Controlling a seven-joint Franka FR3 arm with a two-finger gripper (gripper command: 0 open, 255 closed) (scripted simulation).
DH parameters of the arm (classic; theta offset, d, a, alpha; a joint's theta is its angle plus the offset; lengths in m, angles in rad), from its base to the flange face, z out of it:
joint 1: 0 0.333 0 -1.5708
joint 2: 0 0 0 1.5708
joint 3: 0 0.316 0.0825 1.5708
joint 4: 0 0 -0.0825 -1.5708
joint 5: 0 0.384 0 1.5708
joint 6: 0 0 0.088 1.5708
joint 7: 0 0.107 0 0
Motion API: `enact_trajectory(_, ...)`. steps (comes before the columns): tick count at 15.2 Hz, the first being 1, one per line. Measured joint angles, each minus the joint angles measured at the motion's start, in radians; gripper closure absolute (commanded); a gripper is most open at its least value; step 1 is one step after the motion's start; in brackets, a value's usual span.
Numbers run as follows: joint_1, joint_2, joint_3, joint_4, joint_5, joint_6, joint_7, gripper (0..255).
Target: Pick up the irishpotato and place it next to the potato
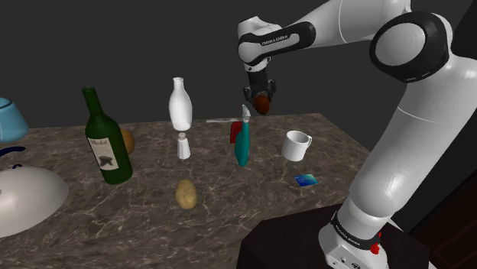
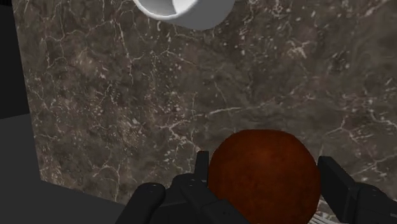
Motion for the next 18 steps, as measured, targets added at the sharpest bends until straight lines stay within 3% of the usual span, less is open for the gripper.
enact_trajectory(9,0.113,0.035,0.100,0.053,0.035,-0.069,0.194,255)
enact_trajectory(18,0.233,0.165,0.186,0.242,0.050,-0.172,0.378,255)
